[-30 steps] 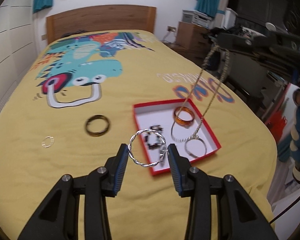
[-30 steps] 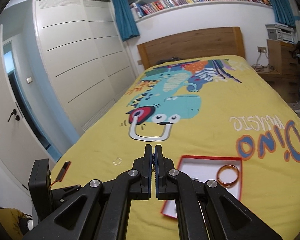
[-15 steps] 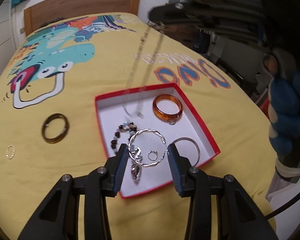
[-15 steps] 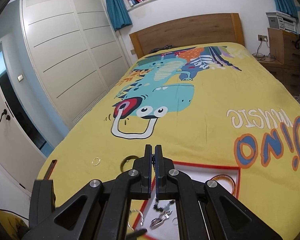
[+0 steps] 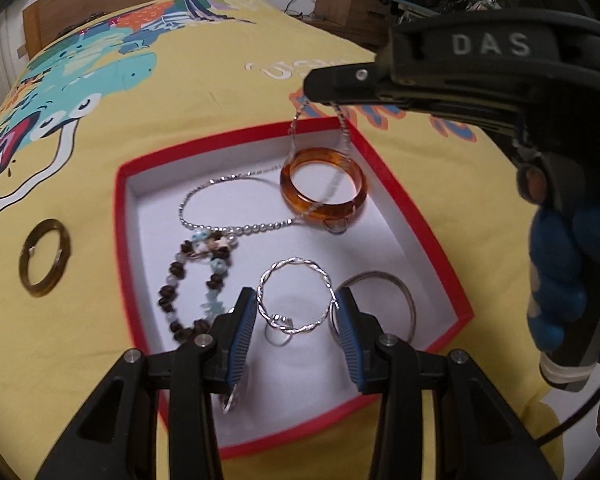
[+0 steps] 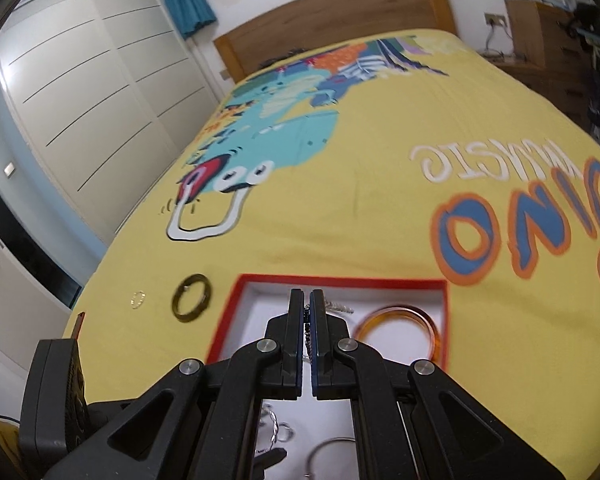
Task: Organize jewelry
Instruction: 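Open both tools to drop the hoop and chain into the box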
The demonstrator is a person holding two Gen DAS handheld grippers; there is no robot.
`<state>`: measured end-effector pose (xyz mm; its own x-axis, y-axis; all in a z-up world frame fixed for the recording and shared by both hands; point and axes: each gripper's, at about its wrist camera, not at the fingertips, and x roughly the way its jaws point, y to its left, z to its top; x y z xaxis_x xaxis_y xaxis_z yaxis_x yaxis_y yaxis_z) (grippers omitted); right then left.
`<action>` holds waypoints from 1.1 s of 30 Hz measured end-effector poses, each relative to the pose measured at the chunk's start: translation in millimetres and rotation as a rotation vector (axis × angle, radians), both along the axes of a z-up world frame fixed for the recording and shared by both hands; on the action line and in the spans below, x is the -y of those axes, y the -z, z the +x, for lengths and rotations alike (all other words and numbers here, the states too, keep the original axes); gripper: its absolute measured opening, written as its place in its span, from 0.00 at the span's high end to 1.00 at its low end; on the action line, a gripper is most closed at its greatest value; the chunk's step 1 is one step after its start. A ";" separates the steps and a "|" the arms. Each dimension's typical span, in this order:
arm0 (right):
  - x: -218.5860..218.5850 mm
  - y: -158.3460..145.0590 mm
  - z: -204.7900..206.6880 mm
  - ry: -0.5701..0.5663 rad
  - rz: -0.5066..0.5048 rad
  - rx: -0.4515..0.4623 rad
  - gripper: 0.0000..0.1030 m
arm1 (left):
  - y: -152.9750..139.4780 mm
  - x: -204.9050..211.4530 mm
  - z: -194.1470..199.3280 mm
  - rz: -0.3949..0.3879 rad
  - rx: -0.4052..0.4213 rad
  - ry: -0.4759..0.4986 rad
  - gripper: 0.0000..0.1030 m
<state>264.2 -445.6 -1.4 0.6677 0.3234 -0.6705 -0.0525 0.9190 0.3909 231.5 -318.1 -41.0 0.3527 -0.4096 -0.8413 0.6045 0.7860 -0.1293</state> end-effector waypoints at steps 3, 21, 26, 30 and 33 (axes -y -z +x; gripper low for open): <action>6.3 9.9 2.1 0.006 0.008 -0.015 0.97 | 8.6 7.0 5.6 0.019 -0.009 -0.003 0.63; 34.5 14.5 -18.2 0.104 0.046 -0.033 0.86 | 16.6 2.6 10.7 0.023 -0.056 -0.036 0.61; 38.0 -1.5 -43.4 0.133 0.047 -0.015 0.80 | -3.1 -1.4 1.3 -0.008 -0.050 -0.032 0.61; 36.2 -15.4 -65.3 0.146 0.042 -0.001 0.78 | -18.9 -7.2 -8.2 -0.033 -0.043 -0.039 0.61; 34.3 -28.2 -84.6 0.158 0.042 0.013 0.76 | -33.5 -16.0 -14.3 -0.046 -0.025 -0.046 0.61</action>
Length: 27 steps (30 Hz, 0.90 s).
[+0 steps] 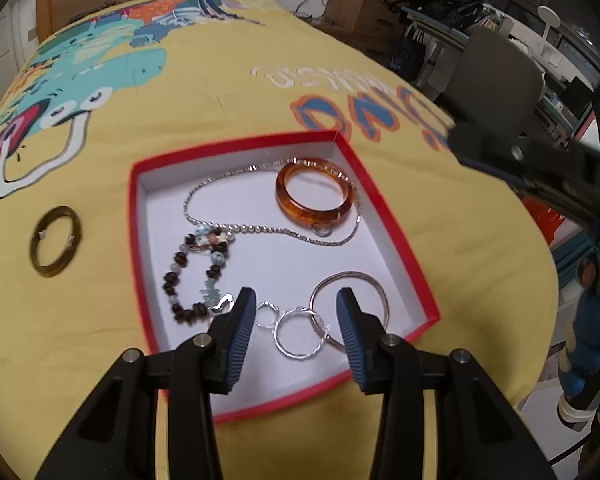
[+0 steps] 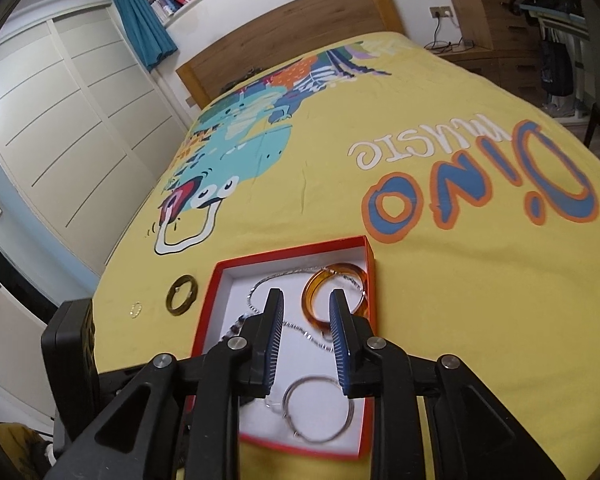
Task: Organize jewelry
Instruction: 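Open both tools to drop the hoop and chain into the box, then withdraw both tools from the box toward the last two pieces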
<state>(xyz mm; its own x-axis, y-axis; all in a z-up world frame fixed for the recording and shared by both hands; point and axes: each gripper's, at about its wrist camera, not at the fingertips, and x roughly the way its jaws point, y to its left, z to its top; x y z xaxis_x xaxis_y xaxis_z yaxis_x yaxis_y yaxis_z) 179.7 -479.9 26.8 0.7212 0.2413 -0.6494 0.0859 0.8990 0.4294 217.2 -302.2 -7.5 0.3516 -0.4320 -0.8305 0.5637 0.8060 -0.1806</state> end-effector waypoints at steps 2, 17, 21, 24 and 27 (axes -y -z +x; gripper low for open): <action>-3.7 -11.3 -14.2 0.007 -0.008 0.016 0.74 | -12.9 -9.2 -6.4 -0.009 0.020 -0.011 0.61; -60.2 -74.1 -100.8 -0.020 -0.007 0.142 0.59 | -90.6 -132.9 -82.4 -0.051 0.146 -0.160 0.61; -82.1 -86.2 -119.2 -0.045 -0.015 0.166 0.59 | -97.4 -175.1 -109.8 -0.046 0.182 -0.215 0.61; -97.9 -89.7 -130.2 -0.064 -0.017 0.176 0.57 | -95.3 -207.1 -125.8 -0.036 0.192 -0.267 0.61; -114.0 -88.5 -139.4 -0.091 -0.027 0.172 0.55 | -91.0 -239.5 -139.3 -0.010 0.208 -0.329 0.61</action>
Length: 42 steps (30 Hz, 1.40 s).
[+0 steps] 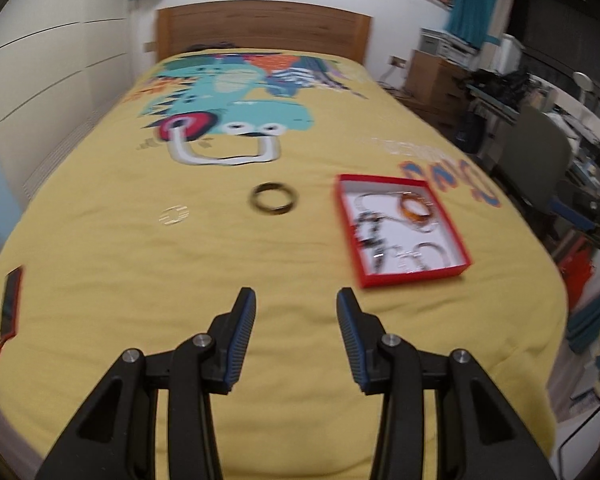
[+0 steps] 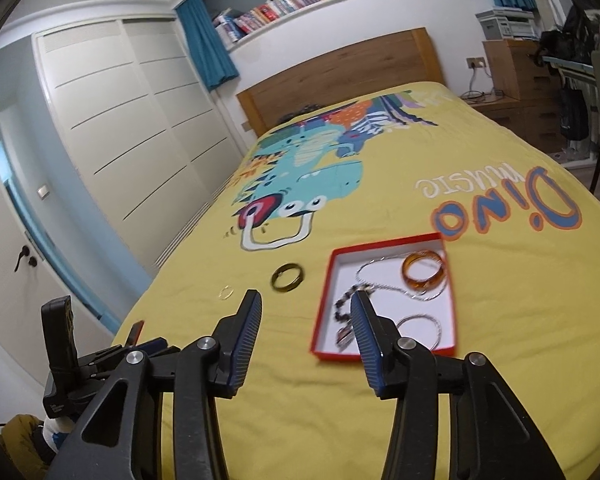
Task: Organize jewelry
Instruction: 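Withdraw both tools from the box toward the last two pieces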
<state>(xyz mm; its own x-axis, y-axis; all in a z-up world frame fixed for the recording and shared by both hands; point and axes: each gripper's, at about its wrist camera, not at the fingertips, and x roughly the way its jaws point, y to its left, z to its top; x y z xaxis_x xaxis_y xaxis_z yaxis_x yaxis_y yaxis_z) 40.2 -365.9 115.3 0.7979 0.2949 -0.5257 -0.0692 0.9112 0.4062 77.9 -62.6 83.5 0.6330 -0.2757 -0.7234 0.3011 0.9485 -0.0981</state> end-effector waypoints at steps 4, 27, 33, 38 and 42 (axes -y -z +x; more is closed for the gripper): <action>-12.7 4.4 -6.0 -0.030 -0.005 -0.009 0.55 | 1.8 -36.8 -11.0 -0.004 0.009 -0.074 0.61; -53.1 13.2 -21.4 -0.100 0.007 -0.012 0.55 | -9.1 -108.5 -33.3 0.005 0.056 -0.235 0.61; -51.8 12.0 -28.4 -0.076 0.005 -0.013 0.54 | -7.5 -112.0 -33.3 -0.012 0.051 -0.223 0.61; -57.9 11.1 -29.2 -0.072 -0.005 -0.021 0.54 | -4.8 -119.7 -31.8 -0.027 0.045 -0.226 0.61; -65.9 9.5 -27.1 -0.084 -0.023 -0.028 0.52 | -1.9 -129.2 -32.0 -0.074 0.041 -0.229 0.61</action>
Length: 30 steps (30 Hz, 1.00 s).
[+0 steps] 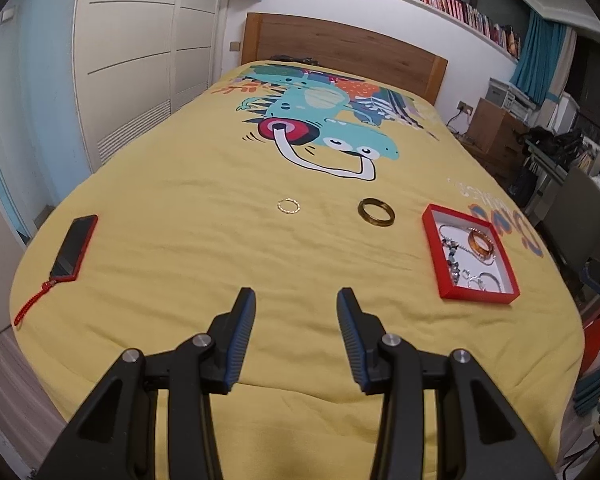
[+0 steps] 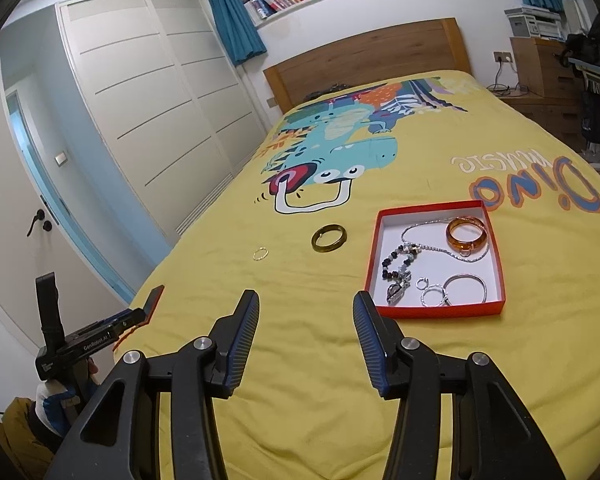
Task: Organize jewelry
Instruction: 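Withdraw both tools from the box toward the last two pieces, then grasp the small twisted silver ring with the left tool while the right tool grasps the dark brown bangle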
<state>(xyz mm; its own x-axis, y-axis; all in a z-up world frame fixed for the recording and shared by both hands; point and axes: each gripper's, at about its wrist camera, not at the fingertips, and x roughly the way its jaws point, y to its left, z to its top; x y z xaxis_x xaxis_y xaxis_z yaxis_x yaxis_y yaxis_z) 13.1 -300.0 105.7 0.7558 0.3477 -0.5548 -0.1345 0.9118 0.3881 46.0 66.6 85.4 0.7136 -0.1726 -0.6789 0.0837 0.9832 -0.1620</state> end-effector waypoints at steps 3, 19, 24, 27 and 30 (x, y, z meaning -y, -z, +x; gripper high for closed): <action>-6.5 -0.8 4.0 -0.011 -0.006 -0.002 0.52 | 1.4 -4.1 0.6 -0.013 -0.005 0.001 0.61; -67.1 46.1 128.6 -0.115 -0.083 -0.124 0.52 | 45.1 -17.2 95.5 0.019 -0.145 -0.046 0.61; -77.1 77.8 189.0 -0.099 -0.096 -0.188 0.52 | 70.0 -7.8 157.9 0.001 -0.182 -0.039 0.61; -77.4 94.1 216.9 -0.084 -0.089 -0.215 0.52 | 86.9 -2.0 192.4 -0.019 -0.203 -0.030 0.61; -78.8 106.5 239.5 -0.075 -0.103 -0.234 0.52 | 103.0 3.1 225.0 -0.029 -0.218 -0.030 0.62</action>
<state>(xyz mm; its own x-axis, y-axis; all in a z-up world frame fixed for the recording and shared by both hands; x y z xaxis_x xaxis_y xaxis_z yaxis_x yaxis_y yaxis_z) 252.6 -221.2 -0.7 0.5769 0.3304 -0.7470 -0.1203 0.9389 0.3223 270.9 63.5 -17.6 0.5558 -0.1756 -0.8126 0.0147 0.9794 -0.2016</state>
